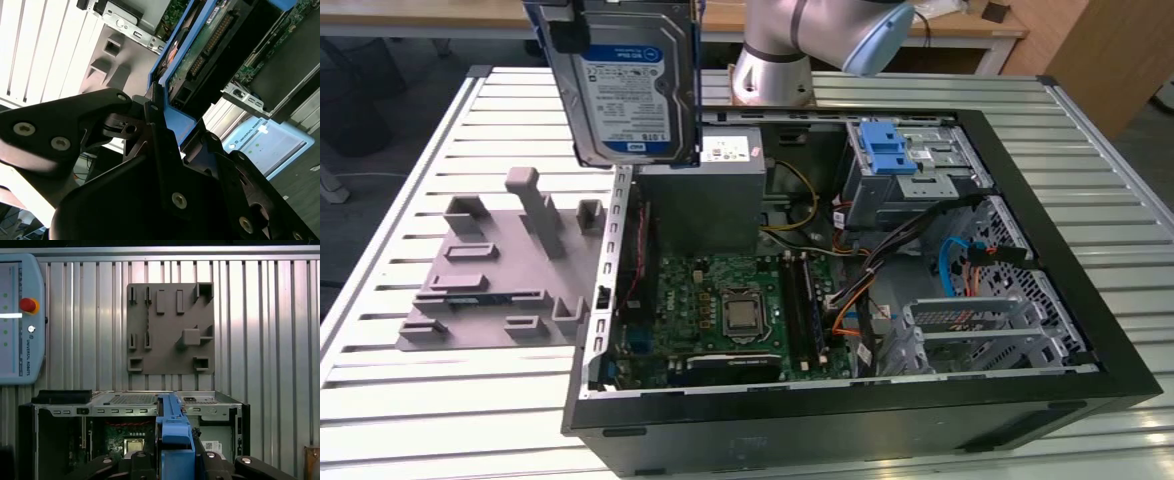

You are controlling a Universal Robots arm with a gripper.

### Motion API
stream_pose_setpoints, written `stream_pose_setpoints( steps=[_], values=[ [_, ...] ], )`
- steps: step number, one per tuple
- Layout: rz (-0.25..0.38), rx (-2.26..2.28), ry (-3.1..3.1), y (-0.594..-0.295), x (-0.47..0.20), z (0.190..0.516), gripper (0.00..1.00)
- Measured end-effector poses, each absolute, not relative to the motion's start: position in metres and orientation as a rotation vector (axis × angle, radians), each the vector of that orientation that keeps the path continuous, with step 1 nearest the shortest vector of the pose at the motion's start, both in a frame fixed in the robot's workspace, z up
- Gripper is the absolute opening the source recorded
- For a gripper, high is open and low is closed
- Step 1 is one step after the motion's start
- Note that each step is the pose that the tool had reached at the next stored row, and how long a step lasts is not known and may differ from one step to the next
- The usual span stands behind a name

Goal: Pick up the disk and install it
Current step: 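Pick up the disk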

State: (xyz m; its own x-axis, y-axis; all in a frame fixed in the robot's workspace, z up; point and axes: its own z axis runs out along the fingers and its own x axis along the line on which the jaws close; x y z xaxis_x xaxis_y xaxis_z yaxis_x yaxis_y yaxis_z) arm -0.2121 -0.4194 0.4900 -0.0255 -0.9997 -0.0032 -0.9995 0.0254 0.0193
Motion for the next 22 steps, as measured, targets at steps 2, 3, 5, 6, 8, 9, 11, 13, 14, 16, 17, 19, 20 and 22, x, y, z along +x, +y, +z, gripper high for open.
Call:
stream_pose_setpoints(
  steps=[2,3,5,6,8,9,11,13,14,16,17,19,20,22],
  values=[
    [-0.025,2.185,-2.241,-0.420,-0.210,0.490,0.36],
    [-0.025,2.185,-2.241,-0.420,-0.209,0.490,0.36],
    [-0.025,2.185,-2.241,-0.420,-0.208,0.490,0.36],
    [-0.025,2.185,-2.241,-0.420,-0.207,0.490,0.36],
    [-0.025,2.185,-2.241,-0.421,-0.205,0.490,0.36],
    [-0.025,2.185,-2.241,-0.421,-0.204,0.490,0.36],
    [-0.025,2.185,-2.241,-0.422,-0.202,0.490,0.36],
    [-0.025,2.185,-2.241,-0.422,-0.200,0.490,0.36],
    [-0.025,2.185,-2.241,-0.422,-0.199,0.490,0.36],
    [-0.025,2.185,-2.241,-0.423,-0.197,0.490,0.36],
    [-0.025,2.185,-2.241,-0.423,-0.196,0.490,0.36],
    [-0.025,2.185,-2.241,-0.423,-0.194,0.490,0.36],
    [-0.025,2.185,-2.241,-0.424,-0.193,0.490,0.36],
    [-0.025,2.185,-2.241,-0.424,-0.191,0.490,0.36]
  ],
)
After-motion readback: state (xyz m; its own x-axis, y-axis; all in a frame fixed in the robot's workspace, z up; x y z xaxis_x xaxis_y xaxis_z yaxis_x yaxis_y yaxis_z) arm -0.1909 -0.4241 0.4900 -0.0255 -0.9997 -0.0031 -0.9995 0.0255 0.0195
